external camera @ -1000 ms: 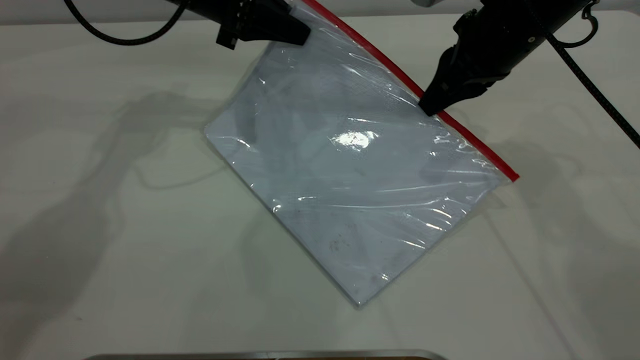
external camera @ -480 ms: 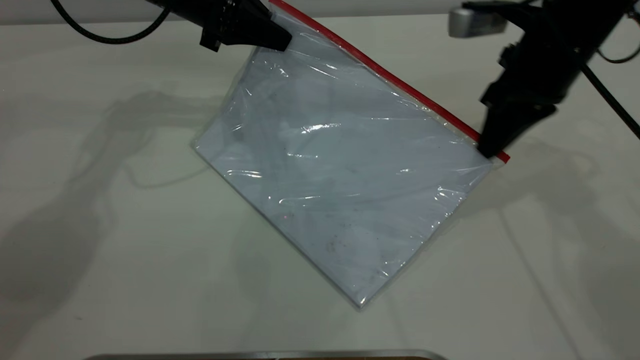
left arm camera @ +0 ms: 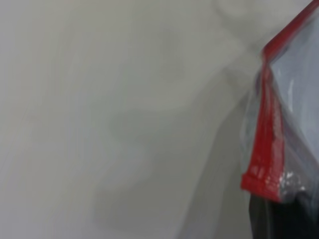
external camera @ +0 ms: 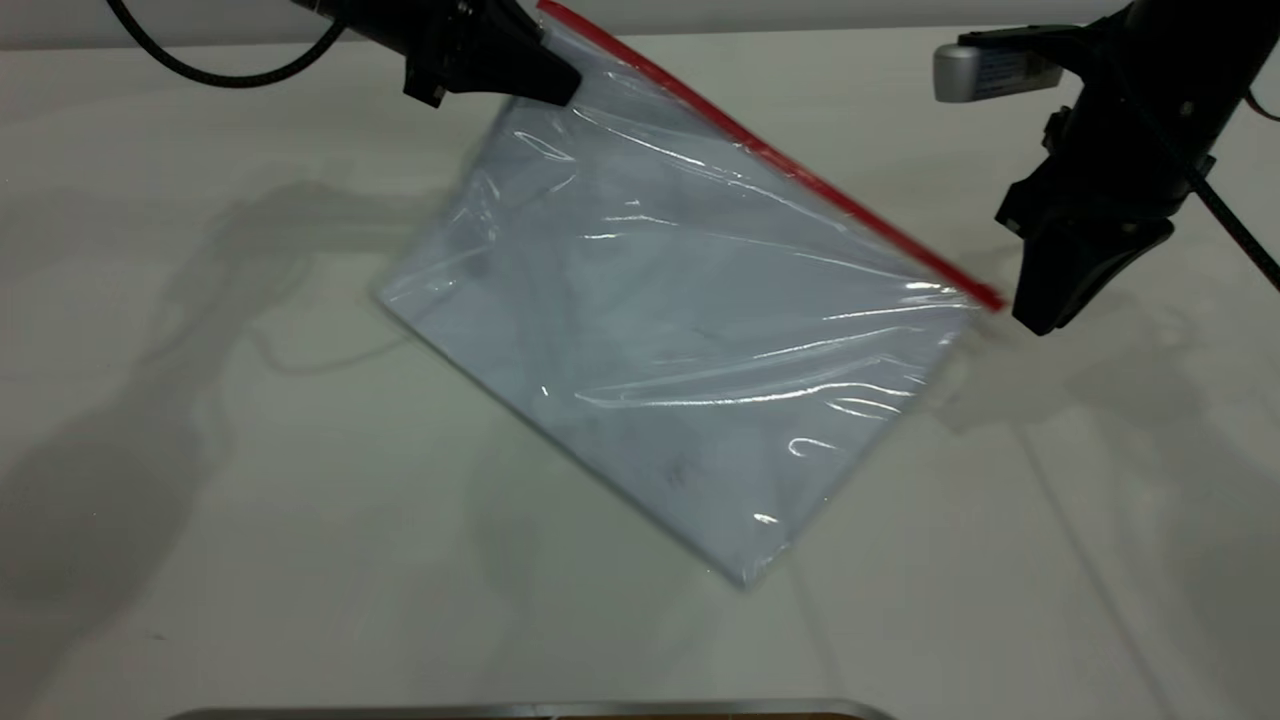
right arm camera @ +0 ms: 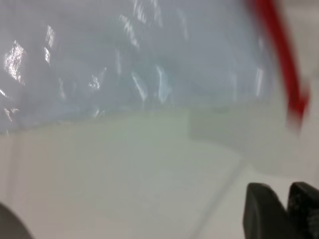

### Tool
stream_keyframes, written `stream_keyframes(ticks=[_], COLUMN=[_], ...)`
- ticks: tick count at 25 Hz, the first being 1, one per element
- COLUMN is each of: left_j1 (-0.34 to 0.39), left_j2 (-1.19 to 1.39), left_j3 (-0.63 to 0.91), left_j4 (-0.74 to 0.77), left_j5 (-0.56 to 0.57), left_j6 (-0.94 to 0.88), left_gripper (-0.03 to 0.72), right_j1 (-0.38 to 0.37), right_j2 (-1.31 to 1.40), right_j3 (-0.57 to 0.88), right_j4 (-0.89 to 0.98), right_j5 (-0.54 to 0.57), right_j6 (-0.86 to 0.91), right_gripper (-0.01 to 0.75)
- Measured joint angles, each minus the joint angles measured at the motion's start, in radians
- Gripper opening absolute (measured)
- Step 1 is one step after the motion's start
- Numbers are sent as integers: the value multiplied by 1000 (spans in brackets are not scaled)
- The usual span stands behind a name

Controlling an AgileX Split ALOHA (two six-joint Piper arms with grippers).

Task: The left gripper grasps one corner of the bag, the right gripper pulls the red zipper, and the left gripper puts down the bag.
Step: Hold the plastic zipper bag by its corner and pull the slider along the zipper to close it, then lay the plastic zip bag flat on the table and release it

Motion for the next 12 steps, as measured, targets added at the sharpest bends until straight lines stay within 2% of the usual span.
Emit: stream_keyframes(ticks=[3,7,10,12], left_j1=[0,-2,-2,-2], left_j2=[-1,-1,-10,-25], left_j3=[-1,-1,-1,-1], left_j4=[-2,-2,55,122], left_j5=[-53,-131,-154,-154], left_j6=[-60,-175,-248,-301], left_gripper=[176,369,472,514], right_j1=[0,0,0,0], right_j2=[0,0,0,0], right_j3=[0,0,0,-5], right_j4=[-1,-22,-44,-51], right_j5=[-31,-87,-132,-155], right_j6=[1,2,2,2], right_gripper=[314,479,545,561])
